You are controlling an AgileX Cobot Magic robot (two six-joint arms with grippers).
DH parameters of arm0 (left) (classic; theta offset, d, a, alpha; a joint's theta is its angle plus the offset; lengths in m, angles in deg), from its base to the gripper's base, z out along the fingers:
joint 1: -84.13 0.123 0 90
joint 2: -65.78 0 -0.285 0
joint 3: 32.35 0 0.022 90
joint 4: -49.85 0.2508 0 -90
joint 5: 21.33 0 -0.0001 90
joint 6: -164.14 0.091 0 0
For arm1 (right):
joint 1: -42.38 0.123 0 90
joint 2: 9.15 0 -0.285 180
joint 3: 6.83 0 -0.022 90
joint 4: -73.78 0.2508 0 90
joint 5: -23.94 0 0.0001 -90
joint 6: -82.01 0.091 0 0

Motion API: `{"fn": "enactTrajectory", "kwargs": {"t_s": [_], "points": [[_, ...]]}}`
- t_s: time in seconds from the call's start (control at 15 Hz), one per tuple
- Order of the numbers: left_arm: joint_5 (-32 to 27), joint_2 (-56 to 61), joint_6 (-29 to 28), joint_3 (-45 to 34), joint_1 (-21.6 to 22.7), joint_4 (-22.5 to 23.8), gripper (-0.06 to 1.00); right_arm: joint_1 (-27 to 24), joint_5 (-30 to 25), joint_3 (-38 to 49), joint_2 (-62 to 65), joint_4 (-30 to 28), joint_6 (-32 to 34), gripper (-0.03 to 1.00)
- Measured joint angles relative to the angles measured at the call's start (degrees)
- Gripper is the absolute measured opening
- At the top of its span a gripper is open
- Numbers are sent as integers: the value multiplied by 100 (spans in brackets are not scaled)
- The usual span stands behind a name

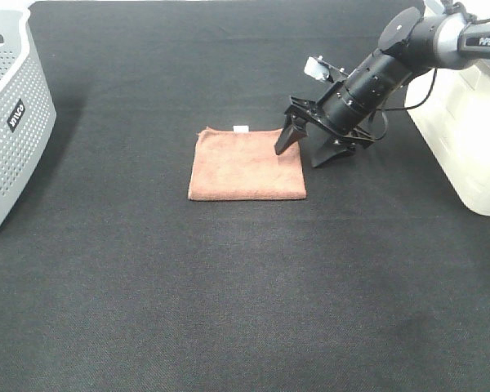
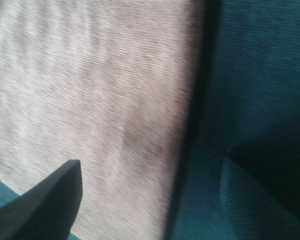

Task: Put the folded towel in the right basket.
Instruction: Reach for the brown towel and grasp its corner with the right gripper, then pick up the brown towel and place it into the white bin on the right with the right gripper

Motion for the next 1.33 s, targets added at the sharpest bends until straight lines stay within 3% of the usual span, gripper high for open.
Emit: {"fn": "enactTrajectory", "kwargs": {"t_s": [0.33,0.53,0.6,0.93,1.33], "points": [[0,0,0,0,0,0,87,149,138,-23,-97,281,-258,57],[0,0,0,0,0,0,87,298,309,-23,-195,246,-258,10],[0,0,0,0,0,0,87,298,309,-23,-195,241,-264,2],[0,0,0,0,0,0,87,350,-378,-699,92,-138,-264,2],[0,0,0,0,0,0,87,665,-1266,-1117,1266,-1398,80,2]]}}
